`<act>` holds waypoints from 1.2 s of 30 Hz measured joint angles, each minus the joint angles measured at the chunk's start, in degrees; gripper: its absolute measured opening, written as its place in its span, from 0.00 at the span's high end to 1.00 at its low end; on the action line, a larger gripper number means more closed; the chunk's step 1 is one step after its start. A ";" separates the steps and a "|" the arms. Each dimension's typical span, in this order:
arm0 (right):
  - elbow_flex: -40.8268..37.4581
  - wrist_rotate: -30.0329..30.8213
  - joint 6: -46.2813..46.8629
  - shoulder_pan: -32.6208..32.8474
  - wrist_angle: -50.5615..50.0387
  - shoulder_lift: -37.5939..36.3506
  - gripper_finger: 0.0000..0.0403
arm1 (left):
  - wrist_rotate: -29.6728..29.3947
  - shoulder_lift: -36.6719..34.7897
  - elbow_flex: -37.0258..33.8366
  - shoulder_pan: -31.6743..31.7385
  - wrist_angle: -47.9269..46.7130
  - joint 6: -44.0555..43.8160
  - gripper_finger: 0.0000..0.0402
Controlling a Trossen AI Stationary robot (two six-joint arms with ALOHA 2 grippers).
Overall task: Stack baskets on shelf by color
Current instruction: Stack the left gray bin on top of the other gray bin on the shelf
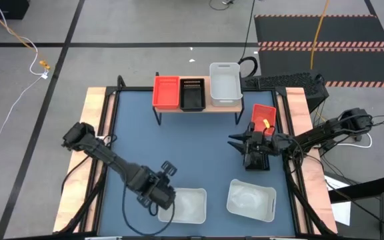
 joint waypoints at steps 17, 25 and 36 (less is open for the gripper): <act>0.00 1.58 -0.66 -0.02 2.27 0.00 0.73 | -2.43 0.00 0.00 13.25 6.63 -34.32 0.84; 0.00 1.51 4.35 -0.02 1.46 -0.02 0.73 | 15.24 0.36 0.88 15.82 24.82 -55.32 0.80; 0.02 -7.45 12.10 0.02 -2.20 -0.03 0.73 | 14.17 7.63 0.81 9.38 40.59 -66.17 0.58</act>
